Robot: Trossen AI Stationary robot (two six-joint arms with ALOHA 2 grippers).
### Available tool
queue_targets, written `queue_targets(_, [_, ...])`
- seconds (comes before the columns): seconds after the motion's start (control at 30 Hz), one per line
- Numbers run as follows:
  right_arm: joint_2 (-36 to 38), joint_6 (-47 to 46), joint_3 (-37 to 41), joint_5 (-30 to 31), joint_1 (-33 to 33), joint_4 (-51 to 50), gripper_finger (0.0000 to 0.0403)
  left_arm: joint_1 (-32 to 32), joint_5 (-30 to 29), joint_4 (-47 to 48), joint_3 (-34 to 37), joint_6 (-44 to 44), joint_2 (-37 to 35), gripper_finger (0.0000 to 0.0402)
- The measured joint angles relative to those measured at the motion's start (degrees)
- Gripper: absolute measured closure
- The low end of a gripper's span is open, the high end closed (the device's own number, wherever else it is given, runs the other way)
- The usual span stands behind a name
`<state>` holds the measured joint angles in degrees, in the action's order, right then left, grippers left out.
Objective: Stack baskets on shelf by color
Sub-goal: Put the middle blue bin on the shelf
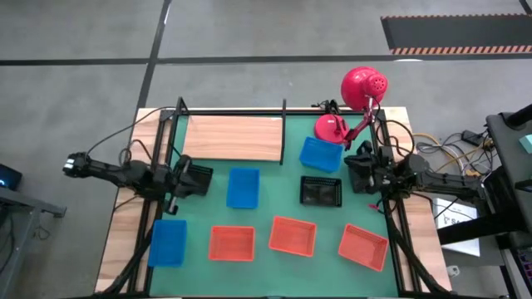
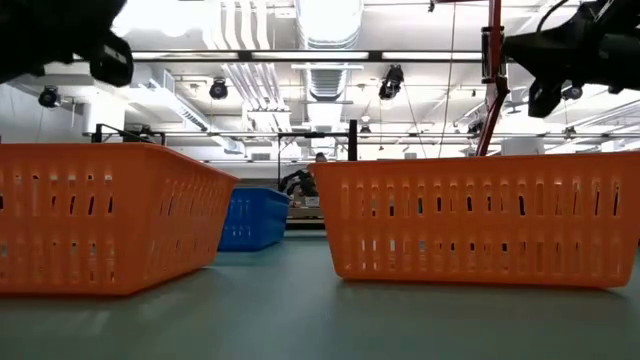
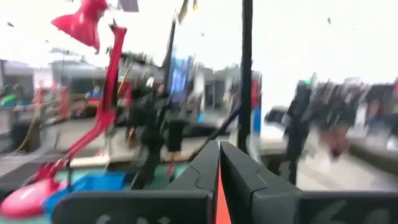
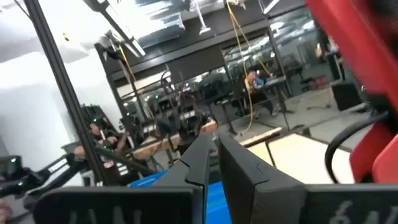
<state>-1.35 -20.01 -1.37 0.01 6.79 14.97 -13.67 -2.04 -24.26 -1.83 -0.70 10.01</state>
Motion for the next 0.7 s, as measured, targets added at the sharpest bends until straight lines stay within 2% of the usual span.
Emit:
queue_targets(0.27, [-0.7,4.8,0.0,0.0,0.0,0.0,0.0376,0.1,0.0,-11.1,0.0,0.0,0.1,0.0402])
queue_targets(0.5, [-0.7,5.6,0.0,0.0,0.0,0.1,0.0376,0.1,-0.2,-13.8,-0.2,0.2,2.0,0.0402])
queue_targets(0.7, [-0.6,5.7,0.0,0.1,0.0,0.6,0.0376,0.1,-8.0,-24.3,-0.2,2.6,6.7,0.0402])
